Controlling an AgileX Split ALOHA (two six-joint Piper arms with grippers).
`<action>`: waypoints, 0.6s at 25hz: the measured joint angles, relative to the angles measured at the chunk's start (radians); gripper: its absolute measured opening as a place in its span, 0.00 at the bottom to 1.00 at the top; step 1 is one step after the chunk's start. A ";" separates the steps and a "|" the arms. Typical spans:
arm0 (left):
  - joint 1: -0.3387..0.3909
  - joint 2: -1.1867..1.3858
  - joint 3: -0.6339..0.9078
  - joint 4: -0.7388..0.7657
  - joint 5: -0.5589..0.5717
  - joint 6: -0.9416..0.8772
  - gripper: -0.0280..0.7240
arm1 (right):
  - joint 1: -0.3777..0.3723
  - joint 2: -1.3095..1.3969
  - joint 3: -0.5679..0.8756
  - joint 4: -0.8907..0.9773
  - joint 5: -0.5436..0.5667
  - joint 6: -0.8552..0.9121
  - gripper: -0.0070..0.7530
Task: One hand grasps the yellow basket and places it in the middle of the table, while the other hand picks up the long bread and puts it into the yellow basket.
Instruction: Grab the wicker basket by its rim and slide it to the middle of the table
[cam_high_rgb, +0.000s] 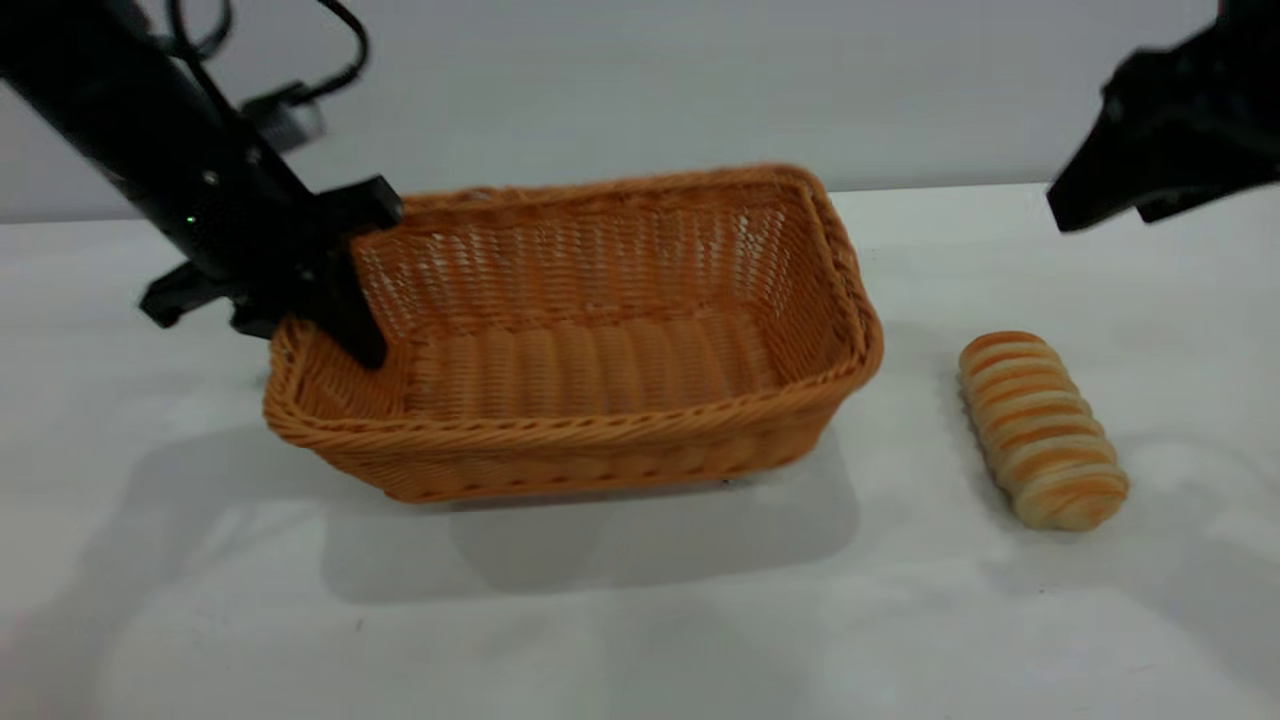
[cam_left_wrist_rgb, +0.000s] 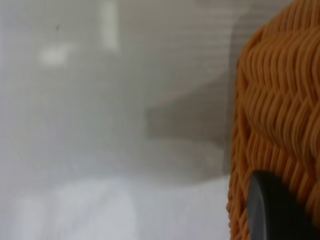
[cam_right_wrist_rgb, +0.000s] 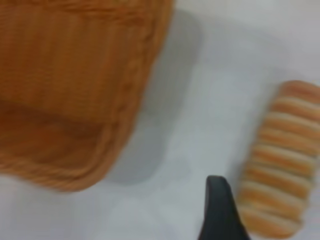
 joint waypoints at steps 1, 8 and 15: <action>-0.001 0.031 -0.034 0.002 0.010 0.006 0.17 | -0.002 0.029 -0.009 0.000 -0.021 0.000 0.72; -0.041 0.147 -0.145 0.011 0.051 0.073 0.18 | -0.006 0.302 -0.130 0.002 -0.109 -0.005 0.72; -0.050 0.147 -0.150 0.057 0.105 0.055 0.65 | -0.019 0.520 -0.215 0.005 -0.181 -0.005 0.72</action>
